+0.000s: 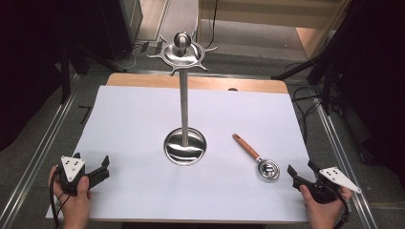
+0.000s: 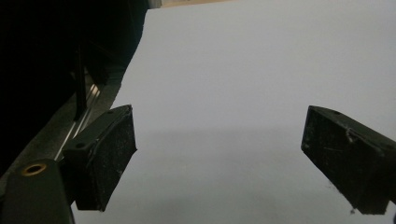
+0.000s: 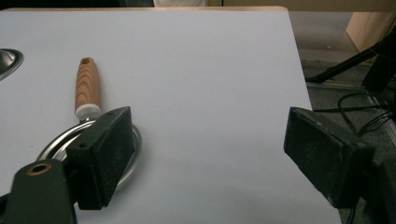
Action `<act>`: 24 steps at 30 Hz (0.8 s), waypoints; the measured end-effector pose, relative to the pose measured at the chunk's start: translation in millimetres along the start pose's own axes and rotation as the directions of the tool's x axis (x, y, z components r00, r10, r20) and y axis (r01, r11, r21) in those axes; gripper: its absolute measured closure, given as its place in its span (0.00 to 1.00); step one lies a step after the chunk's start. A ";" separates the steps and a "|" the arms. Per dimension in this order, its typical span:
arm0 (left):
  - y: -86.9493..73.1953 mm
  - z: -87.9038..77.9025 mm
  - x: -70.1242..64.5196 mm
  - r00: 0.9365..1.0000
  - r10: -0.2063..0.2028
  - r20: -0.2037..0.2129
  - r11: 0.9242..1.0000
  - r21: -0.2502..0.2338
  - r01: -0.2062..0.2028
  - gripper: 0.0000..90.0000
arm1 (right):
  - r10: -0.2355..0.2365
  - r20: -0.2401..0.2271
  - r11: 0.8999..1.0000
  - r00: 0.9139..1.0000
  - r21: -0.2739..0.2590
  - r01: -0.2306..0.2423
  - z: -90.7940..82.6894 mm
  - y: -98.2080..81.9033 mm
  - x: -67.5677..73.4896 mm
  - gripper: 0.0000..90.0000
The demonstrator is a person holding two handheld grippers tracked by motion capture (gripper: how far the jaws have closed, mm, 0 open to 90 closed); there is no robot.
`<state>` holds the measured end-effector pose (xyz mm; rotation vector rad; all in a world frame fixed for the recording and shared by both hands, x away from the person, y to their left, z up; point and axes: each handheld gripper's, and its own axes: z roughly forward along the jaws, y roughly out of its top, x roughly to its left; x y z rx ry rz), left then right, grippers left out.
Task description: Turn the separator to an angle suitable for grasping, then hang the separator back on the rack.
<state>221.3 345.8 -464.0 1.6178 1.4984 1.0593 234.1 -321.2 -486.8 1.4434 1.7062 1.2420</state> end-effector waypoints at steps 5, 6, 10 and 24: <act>0.1 0.1 0.1 1.000 -0.001 0.000 1.000 0.002 0.001 0.12 | 0.007 0.022 1.000 1.000 0.025 -0.008 2.9 1.0 0.3 0.21; 0.1 0.1 0.1 1.000 -0.001 0.001 1.000 0.001 0.001 0.12 | 0.006 0.036 0.999 0.999 0.031 -0.007 3.5 1.2 1.1 0.23; 0.6 1.3 0.1 1.000 -0.004 0.001 1.000 0.013 0.004 0.12 | 0.006 0.045 1.000 0.999 0.011 -0.006 1.5 0.6 1.0 0.24; 0.6 1.2 0.2 1.000 -0.002 0.000 1.000 0.013 0.002 0.12 | -0.065 -0.078 0.997 0.995 0.034 0.068 3.2 14.9 7.5 0.54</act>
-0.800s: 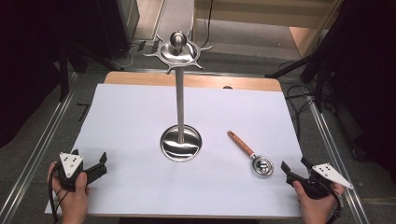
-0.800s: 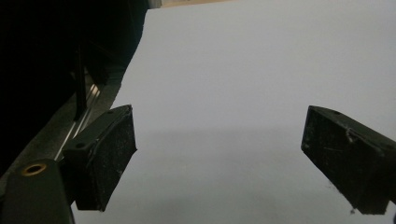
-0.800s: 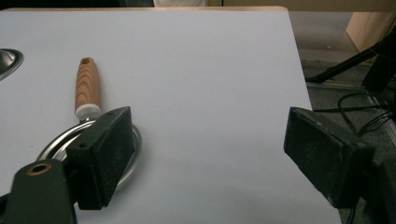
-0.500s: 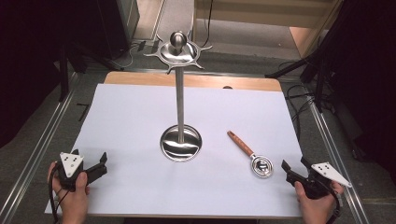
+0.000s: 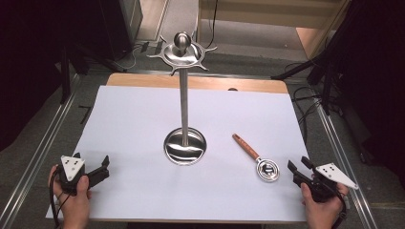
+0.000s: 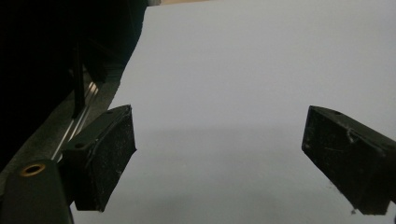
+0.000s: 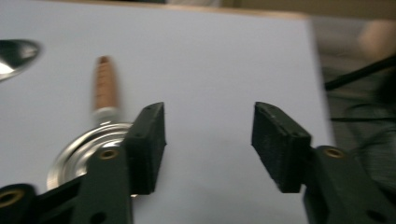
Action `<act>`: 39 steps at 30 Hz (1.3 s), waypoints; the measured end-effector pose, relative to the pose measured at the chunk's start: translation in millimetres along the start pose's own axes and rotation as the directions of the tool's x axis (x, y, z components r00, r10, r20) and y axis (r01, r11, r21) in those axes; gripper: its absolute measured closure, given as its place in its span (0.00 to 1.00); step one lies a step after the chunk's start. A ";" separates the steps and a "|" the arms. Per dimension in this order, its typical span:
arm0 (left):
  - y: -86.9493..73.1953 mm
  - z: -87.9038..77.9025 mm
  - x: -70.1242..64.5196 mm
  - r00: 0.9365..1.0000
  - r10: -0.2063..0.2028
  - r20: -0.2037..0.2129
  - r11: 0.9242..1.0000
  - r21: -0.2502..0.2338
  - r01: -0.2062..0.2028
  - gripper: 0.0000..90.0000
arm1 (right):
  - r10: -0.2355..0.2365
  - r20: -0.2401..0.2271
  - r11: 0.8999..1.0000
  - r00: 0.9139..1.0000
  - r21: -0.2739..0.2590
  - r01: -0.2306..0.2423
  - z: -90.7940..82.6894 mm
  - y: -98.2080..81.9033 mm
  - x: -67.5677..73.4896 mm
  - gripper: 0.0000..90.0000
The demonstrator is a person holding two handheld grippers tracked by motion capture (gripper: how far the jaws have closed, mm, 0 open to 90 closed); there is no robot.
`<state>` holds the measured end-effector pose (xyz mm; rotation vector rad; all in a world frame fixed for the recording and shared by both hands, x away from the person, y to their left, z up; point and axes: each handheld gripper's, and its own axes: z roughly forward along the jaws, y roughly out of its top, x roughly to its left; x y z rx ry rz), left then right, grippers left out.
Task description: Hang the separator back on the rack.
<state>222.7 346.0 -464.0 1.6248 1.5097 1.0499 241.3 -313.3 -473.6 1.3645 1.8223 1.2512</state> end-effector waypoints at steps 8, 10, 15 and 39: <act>-0.9 -1.7 0.2 1.000 -0.001 0.004 1.000 -0.018 0.001 0.12 | 0.009 -0.100 0.981 0.995 0.194 0.011 2.2 21.5 13.7 0.44; -0.9 -1.5 -0.1 1.000 0.003 0.003 1.000 -0.018 -0.002 0.12 | -0.003 -0.098 0.979 0.995 0.205 0.023 3.2 23.8 16.2 0.44; -0.6 -0.7 -3.2 1.000 0.025 -0.011 1.000 -0.009 -0.025 0.12 | -0.115 -0.063 0.949 0.991 0.289 0.129 12.3 40.0 34.8 0.51; -0.3 -0.4 -2.7 1.000 0.028 -0.006 1.000 -0.003 -0.028 0.13 | -0.129 -0.180 0.840 0.975 0.502 0.203 49.9 74.2 56.2 0.47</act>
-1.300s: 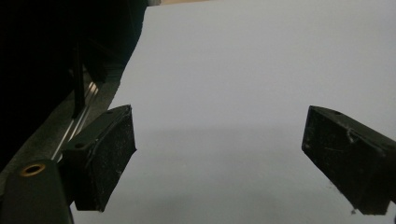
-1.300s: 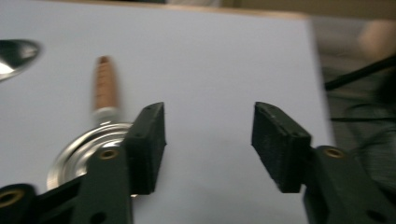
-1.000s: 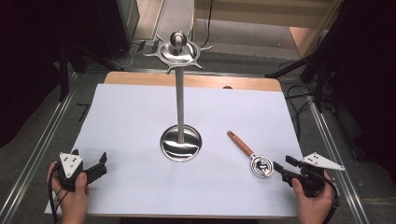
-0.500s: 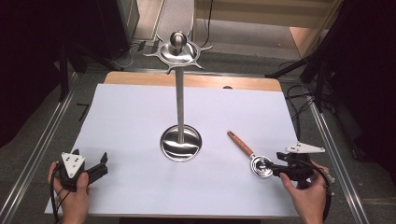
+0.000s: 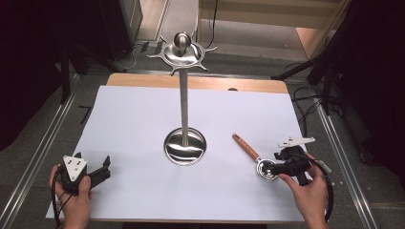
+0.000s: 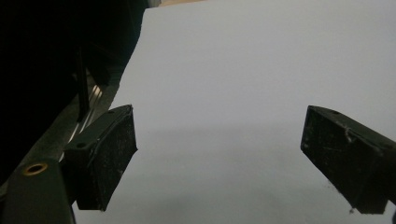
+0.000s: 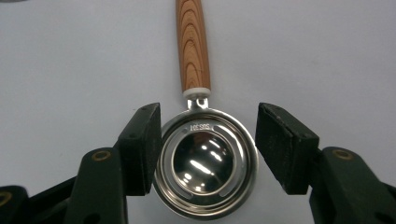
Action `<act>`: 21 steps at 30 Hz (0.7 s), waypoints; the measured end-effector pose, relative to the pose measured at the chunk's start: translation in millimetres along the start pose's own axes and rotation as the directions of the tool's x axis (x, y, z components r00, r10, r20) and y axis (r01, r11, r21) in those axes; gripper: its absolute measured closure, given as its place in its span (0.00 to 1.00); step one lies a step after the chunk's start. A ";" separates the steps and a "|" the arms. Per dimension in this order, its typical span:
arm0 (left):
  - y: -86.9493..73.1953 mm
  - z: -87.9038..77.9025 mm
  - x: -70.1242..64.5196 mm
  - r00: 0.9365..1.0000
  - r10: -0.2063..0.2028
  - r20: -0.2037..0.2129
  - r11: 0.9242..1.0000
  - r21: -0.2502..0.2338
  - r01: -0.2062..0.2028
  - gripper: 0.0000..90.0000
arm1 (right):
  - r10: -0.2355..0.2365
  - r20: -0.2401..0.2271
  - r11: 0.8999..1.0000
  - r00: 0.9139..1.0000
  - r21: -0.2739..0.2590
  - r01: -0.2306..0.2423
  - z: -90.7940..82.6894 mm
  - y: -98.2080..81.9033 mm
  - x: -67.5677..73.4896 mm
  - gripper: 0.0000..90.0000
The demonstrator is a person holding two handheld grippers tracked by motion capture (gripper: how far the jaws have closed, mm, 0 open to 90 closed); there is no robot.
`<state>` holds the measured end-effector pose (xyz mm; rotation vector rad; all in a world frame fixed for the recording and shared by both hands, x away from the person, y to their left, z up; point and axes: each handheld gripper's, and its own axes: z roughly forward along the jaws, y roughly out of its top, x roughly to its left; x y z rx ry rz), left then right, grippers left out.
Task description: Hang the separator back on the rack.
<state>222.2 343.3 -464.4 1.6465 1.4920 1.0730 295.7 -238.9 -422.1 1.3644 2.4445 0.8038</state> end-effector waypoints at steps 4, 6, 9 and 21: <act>0.1 0.1 0.1 1.000 0.000 -0.001 1.000 0.003 0.000 0.13 | -0.006 0.008 0.995 1.000 0.099 0.005 10.4 15.3 9.4 0.52; 0.1 0.1 0.1 1.000 0.000 -0.001 1.000 0.002 0.000 0.13 | -0.019 0.008 0.992 1.000 0.124 0.018 15.8 21.0 13.0 0.52; 0.1 0.2 0.4 1.000 -0.003 0.002 1.000 0.002 0.003 0.13 | -0.039 0.009 0.989 0.999 0.146 0.037 21.1 26.9 17.9 0.53; 0.1 0.0 0.0 1.000 0.001 0.000 1.000 0.002 -0.001 0.13 | -0.076 0.015 0.980 0.997 0.186 0.072 40.3 55.6 23.5 0.60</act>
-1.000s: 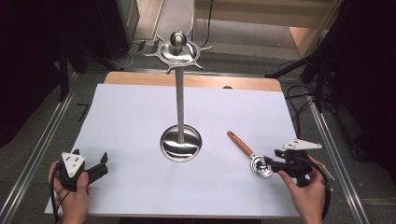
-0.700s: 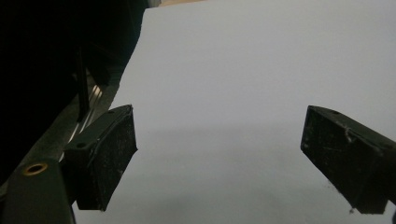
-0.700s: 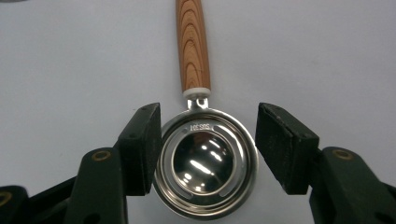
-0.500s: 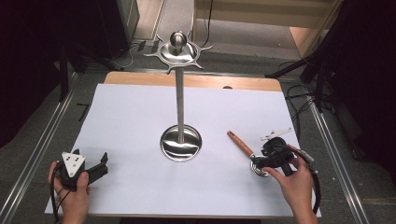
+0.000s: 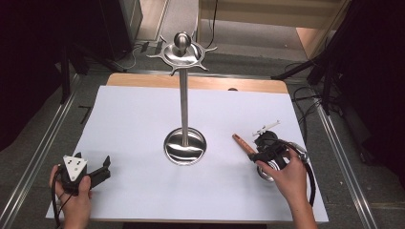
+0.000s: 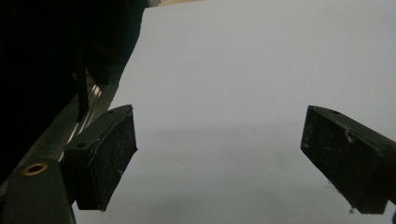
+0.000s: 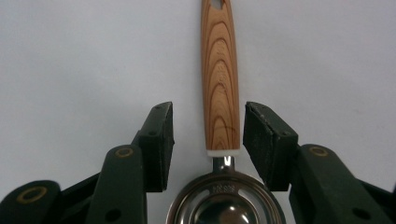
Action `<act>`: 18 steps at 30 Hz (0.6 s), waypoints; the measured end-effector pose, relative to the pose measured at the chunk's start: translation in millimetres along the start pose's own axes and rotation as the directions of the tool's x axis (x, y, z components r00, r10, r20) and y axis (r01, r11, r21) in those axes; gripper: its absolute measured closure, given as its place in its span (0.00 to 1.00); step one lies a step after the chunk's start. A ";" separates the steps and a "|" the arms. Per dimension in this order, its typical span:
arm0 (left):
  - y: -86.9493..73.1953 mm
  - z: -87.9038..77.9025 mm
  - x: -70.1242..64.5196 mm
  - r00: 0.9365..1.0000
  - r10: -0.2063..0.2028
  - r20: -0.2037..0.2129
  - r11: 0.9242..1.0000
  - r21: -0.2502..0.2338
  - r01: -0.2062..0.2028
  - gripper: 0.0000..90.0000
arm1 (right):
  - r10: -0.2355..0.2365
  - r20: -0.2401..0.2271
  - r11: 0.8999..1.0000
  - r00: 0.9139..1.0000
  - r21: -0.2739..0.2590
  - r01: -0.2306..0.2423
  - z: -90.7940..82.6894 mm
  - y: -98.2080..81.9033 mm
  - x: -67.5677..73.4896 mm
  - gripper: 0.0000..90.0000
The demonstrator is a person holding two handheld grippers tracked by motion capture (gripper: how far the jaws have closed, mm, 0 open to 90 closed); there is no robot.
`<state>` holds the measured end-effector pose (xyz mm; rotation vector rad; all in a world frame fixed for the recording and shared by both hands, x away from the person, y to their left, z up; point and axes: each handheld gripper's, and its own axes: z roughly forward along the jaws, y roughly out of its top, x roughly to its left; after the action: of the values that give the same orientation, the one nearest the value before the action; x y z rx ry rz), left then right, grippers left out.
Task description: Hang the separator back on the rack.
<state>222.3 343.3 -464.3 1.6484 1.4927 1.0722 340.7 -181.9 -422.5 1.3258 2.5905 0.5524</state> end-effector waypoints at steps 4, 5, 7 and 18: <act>0.1 0.1 0.0 1.000 0.001 -0.001 1.000 0.002 -0.001 0.13 | -0.015 -0.006 0.999 1.000 0.043 0.015 7.9 10.9 3.0 0.64; 0.1 0.1 -0.1 1.000 0.001 -0.001 1.000 0.002 -0.001 0.13 | -0.015 -0.006 0.999 1.000 0.043 0.015 7.9 10.9 3.0 0.64; 0.1 0.1 0.0 1.000 0.000 -0.001 1.000 0.002 0.000 0.13 | -0.016 -0.003 0.998 1.000 0.060 0.016 12.0 13.8 5.5 0.64; 0.1 0.2 -0.1 1.000 0.001 -0.001 1.000 0.002 -0.001 0.13 | -0.003 0.060 0.995 0.998 0.100 -0.003 24.4 22.2 3.8 0.68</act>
<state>222.6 343.2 -464.4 1.6504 1.4938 1.0723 362.8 -161.0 -435.8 1.3512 2.5995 0.3806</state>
